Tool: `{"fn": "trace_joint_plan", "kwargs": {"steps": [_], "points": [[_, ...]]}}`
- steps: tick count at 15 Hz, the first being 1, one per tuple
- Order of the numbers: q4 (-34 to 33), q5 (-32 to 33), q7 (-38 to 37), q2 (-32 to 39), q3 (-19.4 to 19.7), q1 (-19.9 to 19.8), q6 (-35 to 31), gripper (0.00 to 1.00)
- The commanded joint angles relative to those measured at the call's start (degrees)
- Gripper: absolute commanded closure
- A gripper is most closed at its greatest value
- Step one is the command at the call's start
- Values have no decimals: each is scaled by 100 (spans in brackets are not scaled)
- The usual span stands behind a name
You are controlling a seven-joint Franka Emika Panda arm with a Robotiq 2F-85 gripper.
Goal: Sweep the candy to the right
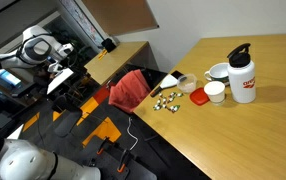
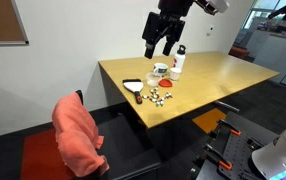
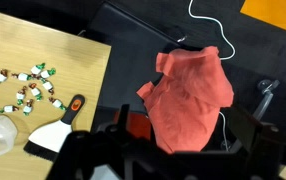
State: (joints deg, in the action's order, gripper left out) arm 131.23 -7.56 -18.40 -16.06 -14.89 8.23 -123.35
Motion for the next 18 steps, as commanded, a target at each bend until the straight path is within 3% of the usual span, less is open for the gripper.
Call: {"fn": "trace_joint_plan", "kwargs": {"steps": [1, 10, 14, 18], "points": [[-10, 21, -15, 5, 57, 60, 12, 0], [-10, 22, -15, 5, 57, 60, 12, 0], [-69, 559, -654, 275, 39, -225, -697, 0], [-227, 756, -818, 842, 310, -456, -1235, 0]]}}
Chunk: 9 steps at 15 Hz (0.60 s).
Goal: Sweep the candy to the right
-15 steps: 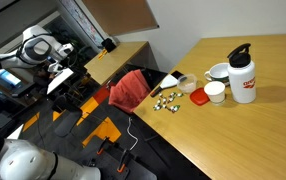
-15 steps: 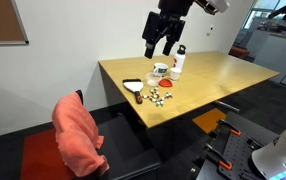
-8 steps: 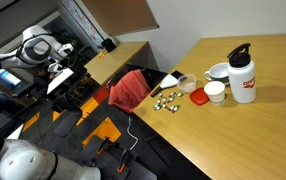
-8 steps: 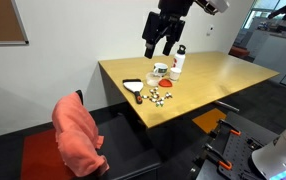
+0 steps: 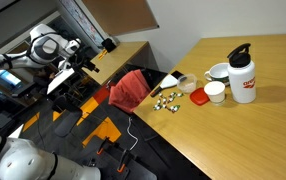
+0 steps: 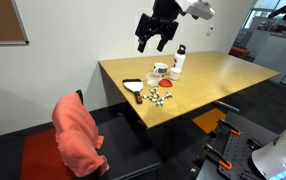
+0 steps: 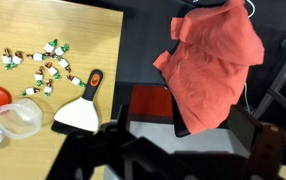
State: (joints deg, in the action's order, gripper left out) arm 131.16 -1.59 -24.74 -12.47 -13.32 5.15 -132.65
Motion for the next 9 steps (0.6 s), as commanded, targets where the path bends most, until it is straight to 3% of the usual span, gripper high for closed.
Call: {"fn": "trace_joint_plan", "kwargs": {"steps": [1, 9], "points": [[-284, 208, -205, 684, 236, -203, -376, 0], [-887, 826, -432, 2234, 951, -231, -612, 0]]}}
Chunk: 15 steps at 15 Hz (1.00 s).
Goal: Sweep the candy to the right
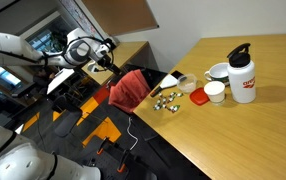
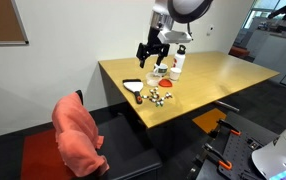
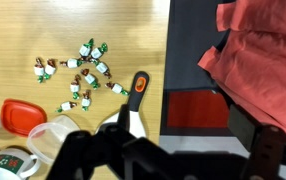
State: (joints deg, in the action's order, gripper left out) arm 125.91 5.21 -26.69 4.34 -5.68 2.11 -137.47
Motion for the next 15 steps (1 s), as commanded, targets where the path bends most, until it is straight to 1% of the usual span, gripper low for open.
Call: {"fn": "trace_joint_plan", "kwargs": {"steps": [1, 2, 3, 5, 9, 11, 15], "points": [[-430, 146, -273, 703, 254, 111, -177, 0], [-471, 143, -265, 806, 294, 160, -243, 0], [-245, 7, -32, 548, 314, 148, -136, 0], [-283, 0, -24, 688, 368, 178, -159, 0], [-285, 3, -26, 655, 366, 196, -159, 0], [-621, -116, -156, 986, 422, 165, -140, 0], [-1118, -415, -28, 1677, 565, 97, -355, 0]]}}
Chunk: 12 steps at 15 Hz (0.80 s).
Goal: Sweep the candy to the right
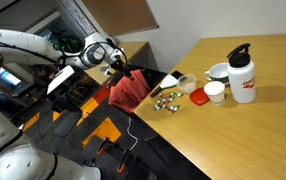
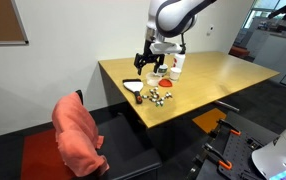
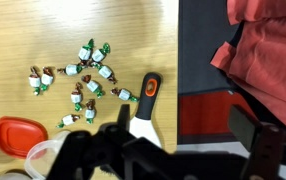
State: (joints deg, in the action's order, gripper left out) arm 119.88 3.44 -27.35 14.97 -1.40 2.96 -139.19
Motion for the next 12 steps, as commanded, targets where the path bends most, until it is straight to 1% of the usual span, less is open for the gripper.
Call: {"fn": "trace_joint_plan", "kwargs": {"steps": [1, 3, 4, 5, 7, 11, 12], "points": [[-653, -338, 89, 808, 168, -5, -226, 0], [-906, -487, 134, 1222, 253, -20, -438, 0], [-982, -412, 78, 1432, 363, 14, -668, 0], [-1065, -496, 167, 1632, 371, -20, -867, 0], [-1221, -478, 84, 1999, 521, 47, -1232, 0], [-1605, -608, 53, 2591, 618, 100, -1427, 0], [-1320, -596, 134, 2344, 644, 104, -1355, 0]]}}
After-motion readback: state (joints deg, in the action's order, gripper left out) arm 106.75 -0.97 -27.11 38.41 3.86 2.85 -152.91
